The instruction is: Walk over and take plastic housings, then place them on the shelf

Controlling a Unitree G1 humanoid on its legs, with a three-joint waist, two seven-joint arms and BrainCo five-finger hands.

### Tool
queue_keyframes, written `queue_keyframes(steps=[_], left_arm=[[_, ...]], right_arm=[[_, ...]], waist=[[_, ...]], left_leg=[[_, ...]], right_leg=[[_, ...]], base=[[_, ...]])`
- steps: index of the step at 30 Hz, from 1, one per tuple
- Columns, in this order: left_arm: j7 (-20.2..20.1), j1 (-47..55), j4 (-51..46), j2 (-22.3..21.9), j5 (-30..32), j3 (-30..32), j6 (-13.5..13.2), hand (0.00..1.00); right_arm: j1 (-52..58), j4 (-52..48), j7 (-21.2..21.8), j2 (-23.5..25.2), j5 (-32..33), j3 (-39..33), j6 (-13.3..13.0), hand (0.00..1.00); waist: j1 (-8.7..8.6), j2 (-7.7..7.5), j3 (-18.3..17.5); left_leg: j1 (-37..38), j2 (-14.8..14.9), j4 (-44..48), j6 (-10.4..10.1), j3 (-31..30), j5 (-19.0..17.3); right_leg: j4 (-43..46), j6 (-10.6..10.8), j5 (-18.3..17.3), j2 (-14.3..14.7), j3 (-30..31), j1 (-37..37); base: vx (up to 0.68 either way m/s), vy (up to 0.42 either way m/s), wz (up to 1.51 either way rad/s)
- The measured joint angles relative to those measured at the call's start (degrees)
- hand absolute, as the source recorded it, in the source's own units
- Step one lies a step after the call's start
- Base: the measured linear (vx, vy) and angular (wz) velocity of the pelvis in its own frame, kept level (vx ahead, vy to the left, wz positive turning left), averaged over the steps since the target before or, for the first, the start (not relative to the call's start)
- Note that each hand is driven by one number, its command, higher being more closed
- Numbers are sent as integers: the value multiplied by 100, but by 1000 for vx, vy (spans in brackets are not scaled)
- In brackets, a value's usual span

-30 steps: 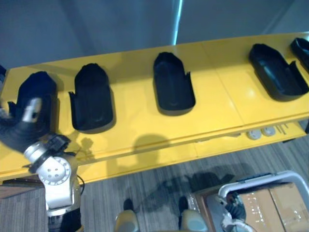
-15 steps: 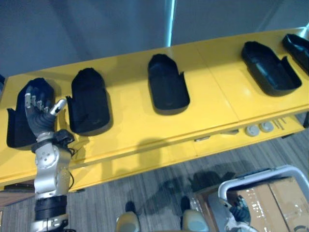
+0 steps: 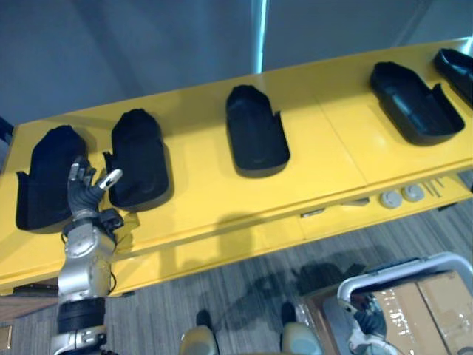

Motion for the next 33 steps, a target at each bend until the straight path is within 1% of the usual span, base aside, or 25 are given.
queue_keyframes(steps=[2, 6, 8, 11, 12, 15, 19, 20, 23, 28, 31, 32, 33], left_arm=[[-6, -176, 194, 2, 0, -47, 50, 0], [-17, -344, 396, 17, 0, -79, 60, 0], [-158, -392, 528, 222, -1, -216, 38, 0], [-289, -537, 701, 345, -4, -279, 22, 0], [-336, -661, 815, 364, 4, -285, 17, 0], [-330, -946, 1028, 511, 146, -431, -2, 0], [-218, -1462, 1323, 711, 176, -505, -17, 0], [-191, -1576, 1416, 744, 175, -502, -18, 0], [-187, -1729, 1511, 902, 170, -502, -17, 0], [-101, -1836, 1612, 911, 170, -500, -15, 0], [159, -1882, 1613, 911, 242, -460, -14, 0], [323, -1882, 1613, 911, 465, -450, -10, 0], [385, -1882, 1613, 911, 546, -439, -10, 0]], right_arm=[[0, -77, 2, -1, 0, 1, 0, 0], [0, -185, 2, -23, 1, 3, 0, 0], [0, -187, 3, -41, 1, 6, 0, 0], [-7, -206, 5, -75, 2, 11, 0, 0], [-3, -224, 10, -85, 2, 12, 0, 0], [2, -265, 12, -120, 7, 43, 0, 0], [2, -412, 18, -223, 47, 193, -3, 0], [0, -412, 17, -254, 48, 216, -3, 0], [6, -412, 22, -272, 56, 237, -4, 0], [11, -412, 71, -275, 56, 247, -4, 0], [-5, -413, 122, -275, 54, 256, -8, 0], [1, -412, 122, -275, 55, 257, -9, 0], [7, -412, 122, -275, 55, 257, -9, 0]], waist=[[-11, 1, 1], [-37, 4, 2], [-39, 7, 4], [-33, 13, 7], [-54, 12, 7], [-89, 14, 8], [-111, 23, 13], [-113, 25, 14], [-213, 26, 16], [-240, 70, 68], [-236, 92, 197], [-238, 94, 225], [-240, 96, 227]], left_leg=[[0, 0, 0, 0, 12, 0], [0, 2, -1, -1, 26, -3], [-8, 5, -2, -2, 49, -5], [-37, 4, -1, 7, 111, -13], [-35, 4, 1, 12, 132, -20], [-37, 6, 9, 22, 162, -37], [-140, 38, 203, 32, 250, -162], [-149, 54, 275, 36, 351, -196], [-188, 59, 392, 33, 377, -259], [-185, 117, 519, 19, 497, -316], [-200, 150, 608, 25, 505, -357], [-200, 158, 614, 25, 506, -357], [-202, 164, 617, 25, 506, -357]], right_leg=[[1, 0, 0, -1, 11, -7], [2, -1, -1, -1, 21, -13], [18, -1, -1, 1, 46, -43], [47, 0, -1, -7, 90, -103], [51, 0, -1, -12, 94, -104], [55, 0, -1, -20, 106, -113], [107, 1, -1, -16, 195, -197], [107, 1, -1, -26, 236, -197], [110, 1, -1, -39, 240, -202], [191, -14, -12, -15, 252, -204], [210, -21, -23, 7, 255, -204], [212, -20, -24, 13, 255, -204], [212, -20, -25, 18, 254, -204]], base=[[0, 0, 0], [0, 0, 0], [-7, 5, -4], [-12, 7, -7], [0, 0, 0], [0, 0, 0], [6, 16, -10], [17, 32, -11], [8, 13, -2], [10, 7, -2], [-21, -5, -3], [-34, -13, -5], [0, 0, 0]])
